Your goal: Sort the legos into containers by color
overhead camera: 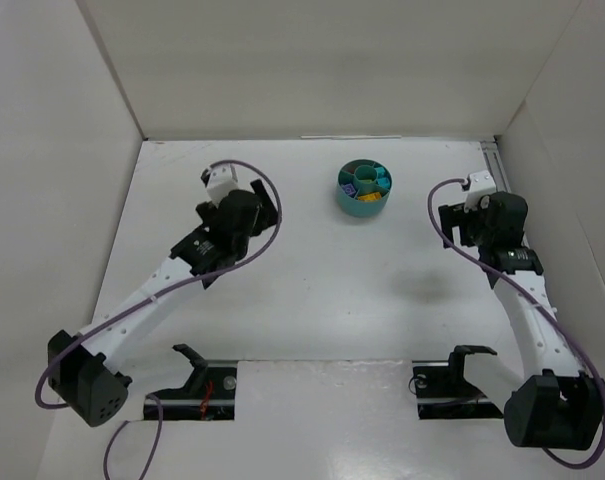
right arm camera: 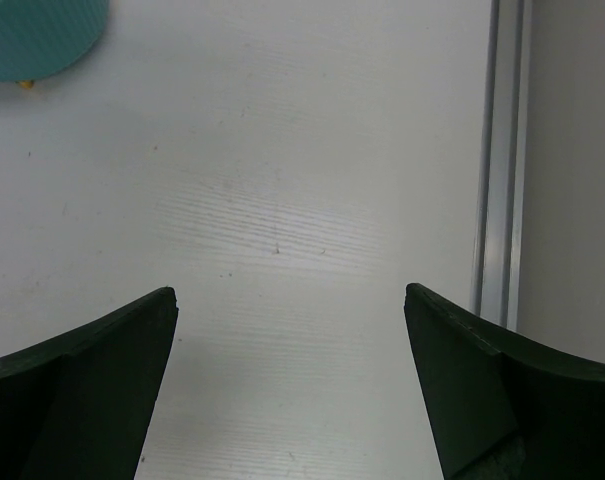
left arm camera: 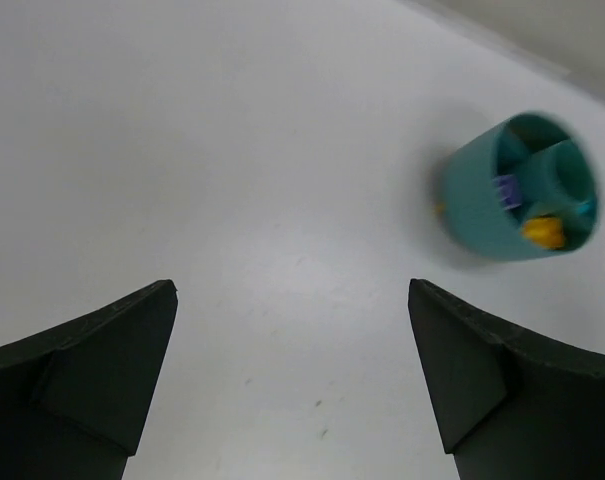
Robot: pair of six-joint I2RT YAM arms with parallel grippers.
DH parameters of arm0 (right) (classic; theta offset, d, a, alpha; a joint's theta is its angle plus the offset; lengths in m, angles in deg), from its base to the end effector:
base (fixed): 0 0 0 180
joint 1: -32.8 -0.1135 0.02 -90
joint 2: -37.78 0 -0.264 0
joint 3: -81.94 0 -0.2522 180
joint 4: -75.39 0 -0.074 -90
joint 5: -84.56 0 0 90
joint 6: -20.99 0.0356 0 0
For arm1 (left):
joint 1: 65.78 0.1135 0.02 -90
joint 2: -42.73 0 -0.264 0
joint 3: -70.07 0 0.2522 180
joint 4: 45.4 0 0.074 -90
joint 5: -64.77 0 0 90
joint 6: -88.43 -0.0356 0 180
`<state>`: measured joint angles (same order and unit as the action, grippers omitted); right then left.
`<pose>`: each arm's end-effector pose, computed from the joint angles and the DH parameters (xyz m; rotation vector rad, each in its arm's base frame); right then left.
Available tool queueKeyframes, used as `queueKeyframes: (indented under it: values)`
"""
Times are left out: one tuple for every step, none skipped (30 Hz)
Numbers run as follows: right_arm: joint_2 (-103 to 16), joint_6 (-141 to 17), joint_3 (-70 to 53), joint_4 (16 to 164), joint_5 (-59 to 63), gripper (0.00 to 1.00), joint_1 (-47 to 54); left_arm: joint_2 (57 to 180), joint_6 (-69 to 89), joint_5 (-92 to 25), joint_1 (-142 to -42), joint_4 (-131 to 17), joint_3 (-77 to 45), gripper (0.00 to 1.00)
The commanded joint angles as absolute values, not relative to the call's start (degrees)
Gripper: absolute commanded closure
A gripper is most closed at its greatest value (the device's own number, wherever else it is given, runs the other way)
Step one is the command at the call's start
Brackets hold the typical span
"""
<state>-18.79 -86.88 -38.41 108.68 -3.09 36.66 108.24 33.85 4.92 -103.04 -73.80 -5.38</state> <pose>0.2207 -0.0134 0.2922 -0.2811 2.0841 -0.1855 0.2165 -0.1422 0.3641 -0.3259 1.8370 -0.3845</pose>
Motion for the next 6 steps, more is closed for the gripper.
queueKeyframes:
  values:
    - [-18.82, -85.36, -40.08, 104.37, -1.58, 0.0, 37.11, 103.23, 44.83, 9.05, -103.05, -83.77, 3.72, 0.0]
    - [-18.82, -85.36, -40.09, 104.36, -1.58, 0.0, 37.11, 101.72, 45.36, 8.53, -103.05, -83.77, 3.75, 0.0]
    - [-18.82, -85.36, -40.79, 103.84, -1.58, 0.0, 37.11, 100.4, 45.36, 8.52, -103.05, -83.77, 5.84, 0.0]
    - [-18.82, -85.36, -40.79, 103.83, -1.58, 0.0, 37.11, 99.16, 45.36, 8.52, -103.05, -83.77, 6.81, 0.0]
    - [-18.82, -85.36, -40.79, 103.83, -0.97, 0.0, 37.11, 98.11, 45.36, 8.52, -103.05, -83.25, 7.43, 0.0]
    - [-18.82, -85.36, -40.79, 103.83, -0.96, 0.0, 37.11, 96.62, 45.36, 7.82, -103.05, -83.25, 7.44, 0.0]
